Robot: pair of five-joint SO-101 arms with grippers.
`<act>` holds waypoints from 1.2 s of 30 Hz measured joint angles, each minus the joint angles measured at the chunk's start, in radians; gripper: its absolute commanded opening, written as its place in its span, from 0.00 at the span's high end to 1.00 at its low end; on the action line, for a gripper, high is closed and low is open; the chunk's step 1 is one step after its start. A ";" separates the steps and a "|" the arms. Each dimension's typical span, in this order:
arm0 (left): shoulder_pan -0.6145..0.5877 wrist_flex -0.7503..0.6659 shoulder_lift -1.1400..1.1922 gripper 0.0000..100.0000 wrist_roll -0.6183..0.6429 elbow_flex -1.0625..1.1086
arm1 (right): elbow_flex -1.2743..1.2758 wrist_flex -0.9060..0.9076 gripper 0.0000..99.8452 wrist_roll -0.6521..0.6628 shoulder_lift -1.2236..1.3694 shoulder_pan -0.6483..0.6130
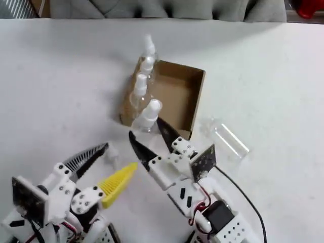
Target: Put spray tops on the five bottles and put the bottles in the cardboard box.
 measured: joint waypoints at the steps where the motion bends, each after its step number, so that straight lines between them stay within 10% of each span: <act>1: 0.000 0.000 0.000 0.99 0.000 -0.005 | 0.000 0.000 0.99 0.000 0.000 0.003; 12: 0.011 -0.008 0.000 0.98 0.000 0.152 | 0.000 -0.061 0.99 0.000 0.000 0.098; 36: 0.264 -0.594 0.020 0.98 -0.097 0.815 | -0.023 -0.394 0.99 -0.058 0.382 0.103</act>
